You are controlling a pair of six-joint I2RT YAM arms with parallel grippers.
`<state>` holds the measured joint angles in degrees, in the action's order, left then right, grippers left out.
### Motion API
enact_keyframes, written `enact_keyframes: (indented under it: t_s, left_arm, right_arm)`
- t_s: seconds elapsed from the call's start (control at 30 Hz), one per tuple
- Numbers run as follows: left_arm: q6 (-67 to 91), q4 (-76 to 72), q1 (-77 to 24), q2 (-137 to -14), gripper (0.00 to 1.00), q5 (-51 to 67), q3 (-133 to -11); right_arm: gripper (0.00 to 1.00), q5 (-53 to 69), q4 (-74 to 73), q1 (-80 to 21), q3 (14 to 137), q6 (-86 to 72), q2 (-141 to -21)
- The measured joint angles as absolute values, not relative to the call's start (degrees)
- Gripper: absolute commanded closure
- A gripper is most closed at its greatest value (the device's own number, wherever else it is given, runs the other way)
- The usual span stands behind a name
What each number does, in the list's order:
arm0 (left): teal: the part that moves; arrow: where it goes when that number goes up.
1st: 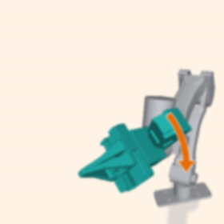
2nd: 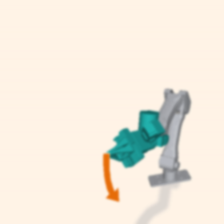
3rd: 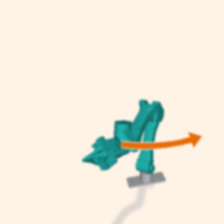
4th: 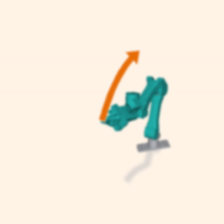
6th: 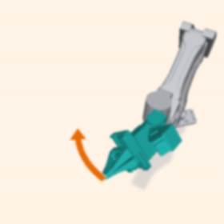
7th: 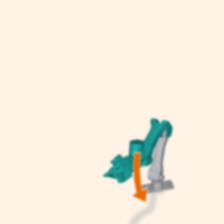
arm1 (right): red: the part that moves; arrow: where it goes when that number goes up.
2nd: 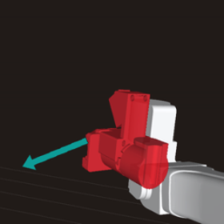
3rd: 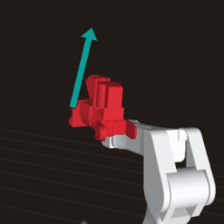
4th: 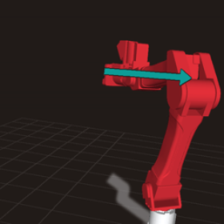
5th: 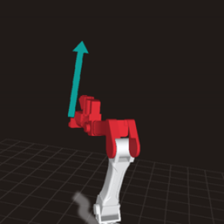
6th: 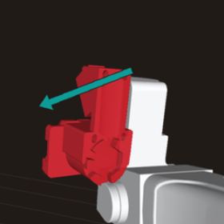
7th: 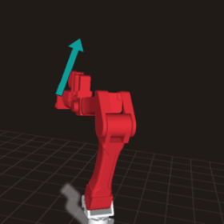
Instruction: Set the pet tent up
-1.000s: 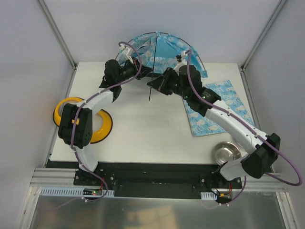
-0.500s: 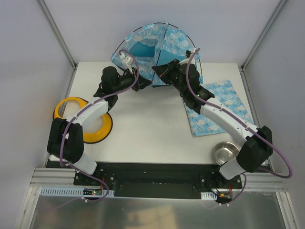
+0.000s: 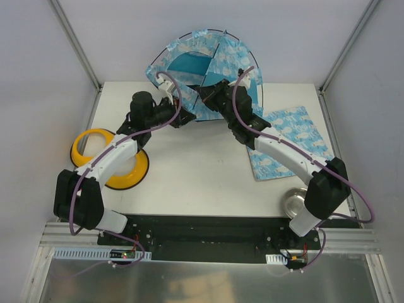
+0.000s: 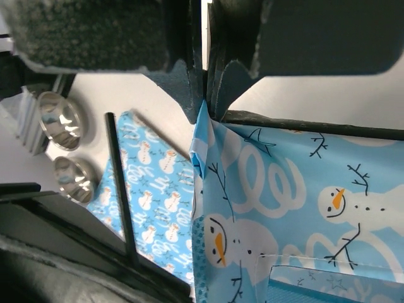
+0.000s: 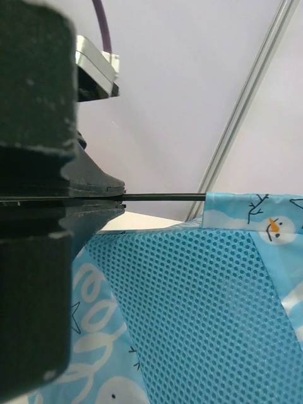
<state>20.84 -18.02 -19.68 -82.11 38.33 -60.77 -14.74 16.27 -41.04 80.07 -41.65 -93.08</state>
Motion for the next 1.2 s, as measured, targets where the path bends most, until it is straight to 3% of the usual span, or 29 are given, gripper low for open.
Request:
enact_keyframes:
  t_s: [0.47, 1.2]
  left_arm:
    - [0.75, -14.2, -23.92, -77.41, 1.0, 30.39, -56.4]
    - [-2.15, -13.41, -24.01, -76.97, 1.0, 29.45, -55.33]
  right_arm:
    - [1.0, -20.23, 12.12, -42.78, 84.29, -45.43, -99.02]
    - [1.0, -13.19, 13.39, -39.72, 76.16, -49.52, -91.55]
